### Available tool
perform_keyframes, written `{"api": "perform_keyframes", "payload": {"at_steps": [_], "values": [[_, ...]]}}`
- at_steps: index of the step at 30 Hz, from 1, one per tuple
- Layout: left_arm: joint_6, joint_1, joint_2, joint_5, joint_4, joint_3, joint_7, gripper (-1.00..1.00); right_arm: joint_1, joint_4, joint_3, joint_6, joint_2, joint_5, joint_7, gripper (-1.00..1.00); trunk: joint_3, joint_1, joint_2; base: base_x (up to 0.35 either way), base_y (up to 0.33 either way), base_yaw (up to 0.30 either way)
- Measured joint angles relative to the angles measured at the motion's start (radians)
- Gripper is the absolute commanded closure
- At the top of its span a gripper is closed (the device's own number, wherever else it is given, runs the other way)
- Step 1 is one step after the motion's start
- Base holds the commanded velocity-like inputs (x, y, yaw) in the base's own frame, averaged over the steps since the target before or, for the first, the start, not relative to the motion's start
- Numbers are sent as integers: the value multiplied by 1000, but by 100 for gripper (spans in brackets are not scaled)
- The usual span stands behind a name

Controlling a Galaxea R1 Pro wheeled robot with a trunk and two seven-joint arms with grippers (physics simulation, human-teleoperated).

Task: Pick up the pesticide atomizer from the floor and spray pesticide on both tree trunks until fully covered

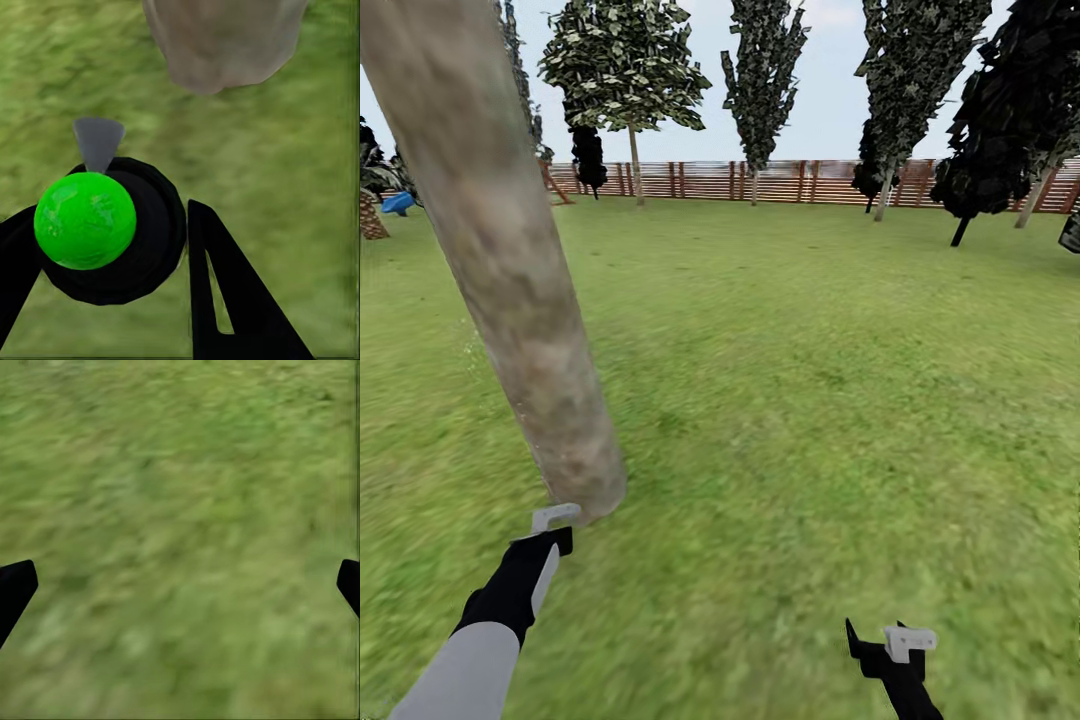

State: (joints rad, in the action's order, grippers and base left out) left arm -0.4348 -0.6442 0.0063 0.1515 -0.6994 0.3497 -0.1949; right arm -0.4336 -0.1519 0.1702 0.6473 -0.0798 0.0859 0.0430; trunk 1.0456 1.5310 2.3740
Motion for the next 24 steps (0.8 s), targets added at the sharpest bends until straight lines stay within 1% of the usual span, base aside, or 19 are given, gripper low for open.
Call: {"api": "perform_keyframes", "payload": {"at_steps": [3, 6, 17, 24], "values": [[-1, 0, 0, 0, 0, 0, 0, 100, 1, 0, 0, 0, 0, 0, 0, -100, 0, 0, 0, 1, -265, 214], [0, 0, 0, 0, 0, 1, 0, 100, 1, 0, 0, 0, 0, 0, 0, -100, 0, 0, 0, 0, -158, 267], [1, 0, 0, 0, 0, 2, 0, 100, 1, 0, 0, 0, 0, 0, 0, -100, 0, 0, 0, 2, -12, 277], [2, 0, 0, -2, -2, 1, 0, 100, 1, 0, 0, 0, 0, 0, 0, -100, 0, 0, 0, 190, -134, 277]]}}
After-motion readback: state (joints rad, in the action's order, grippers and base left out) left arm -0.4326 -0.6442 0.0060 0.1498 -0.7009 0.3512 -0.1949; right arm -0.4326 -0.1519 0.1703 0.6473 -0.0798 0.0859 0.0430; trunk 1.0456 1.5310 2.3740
